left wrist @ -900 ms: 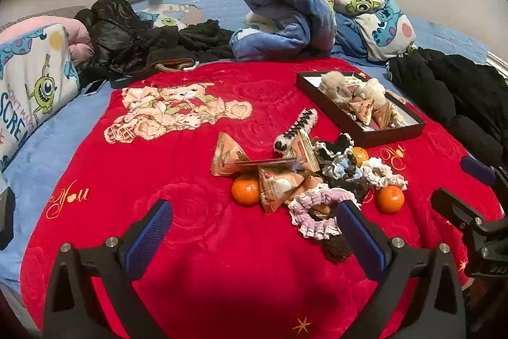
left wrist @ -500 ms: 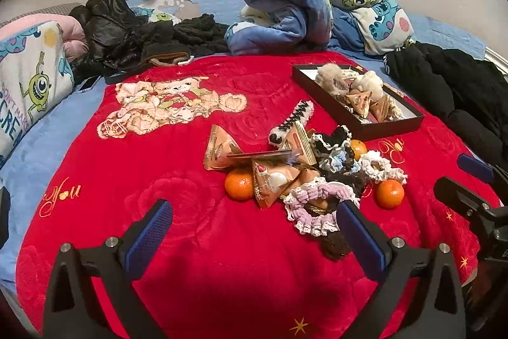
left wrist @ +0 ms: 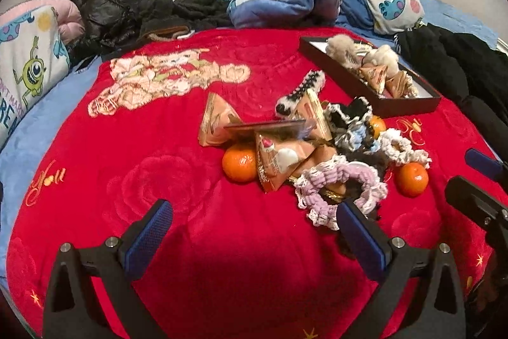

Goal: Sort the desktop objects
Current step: 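Move both tools toward the heap of scrunchies and tangerines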

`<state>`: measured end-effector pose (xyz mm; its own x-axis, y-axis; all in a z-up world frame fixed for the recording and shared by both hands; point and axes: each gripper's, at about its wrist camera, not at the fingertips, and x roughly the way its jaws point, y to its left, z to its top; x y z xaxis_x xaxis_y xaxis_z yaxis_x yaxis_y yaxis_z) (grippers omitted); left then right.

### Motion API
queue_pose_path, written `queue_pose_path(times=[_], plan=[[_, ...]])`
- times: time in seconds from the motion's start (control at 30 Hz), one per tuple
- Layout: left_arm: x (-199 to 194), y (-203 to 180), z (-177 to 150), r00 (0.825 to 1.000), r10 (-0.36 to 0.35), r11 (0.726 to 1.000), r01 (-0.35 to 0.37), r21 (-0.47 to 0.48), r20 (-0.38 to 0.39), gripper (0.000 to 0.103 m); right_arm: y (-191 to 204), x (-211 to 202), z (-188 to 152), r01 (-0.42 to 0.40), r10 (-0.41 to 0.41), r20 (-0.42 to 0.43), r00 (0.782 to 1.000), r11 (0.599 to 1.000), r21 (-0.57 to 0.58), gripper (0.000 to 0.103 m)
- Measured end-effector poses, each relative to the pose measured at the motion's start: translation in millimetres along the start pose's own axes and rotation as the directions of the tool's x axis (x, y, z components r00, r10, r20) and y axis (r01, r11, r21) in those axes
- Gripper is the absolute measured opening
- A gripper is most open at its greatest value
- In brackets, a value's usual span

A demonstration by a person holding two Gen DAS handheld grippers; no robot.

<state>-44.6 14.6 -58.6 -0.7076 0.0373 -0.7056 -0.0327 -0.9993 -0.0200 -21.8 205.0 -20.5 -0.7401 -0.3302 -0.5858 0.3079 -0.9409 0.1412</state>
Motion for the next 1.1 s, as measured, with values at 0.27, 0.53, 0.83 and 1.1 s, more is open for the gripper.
queue_pose_path(times=[0.27,0.53,0.83,1.1], plan=[[19,0,0,0.998,-0.031,0.999,0.030,-0.012,-0.047,0.103,-7,24,-3,0.012,-0.010,-0.064,0.998,0.999,0.040,0.103],[40,2,2,0.995,-0.045,0.998,0.042,-0.037,-0.092,0.103,-17,44,-5,-0.004,0.018,-0.111,0.994,0.992,0.127,0.103],[62,0,1,0.992,-0.057,0.997,0.051,-0.050,-0.117,0.103,-15,56,-7,-0.011,0.030,-0.137,0.990,0.990,0.139,0.103],[69,-5,0,0.993,-0.052,0.998,0.048,-0.046,-0.105,0.103,-15,62,-11,0.002,0.017,-0.161,0.987,0.993,0.119,0.097]])
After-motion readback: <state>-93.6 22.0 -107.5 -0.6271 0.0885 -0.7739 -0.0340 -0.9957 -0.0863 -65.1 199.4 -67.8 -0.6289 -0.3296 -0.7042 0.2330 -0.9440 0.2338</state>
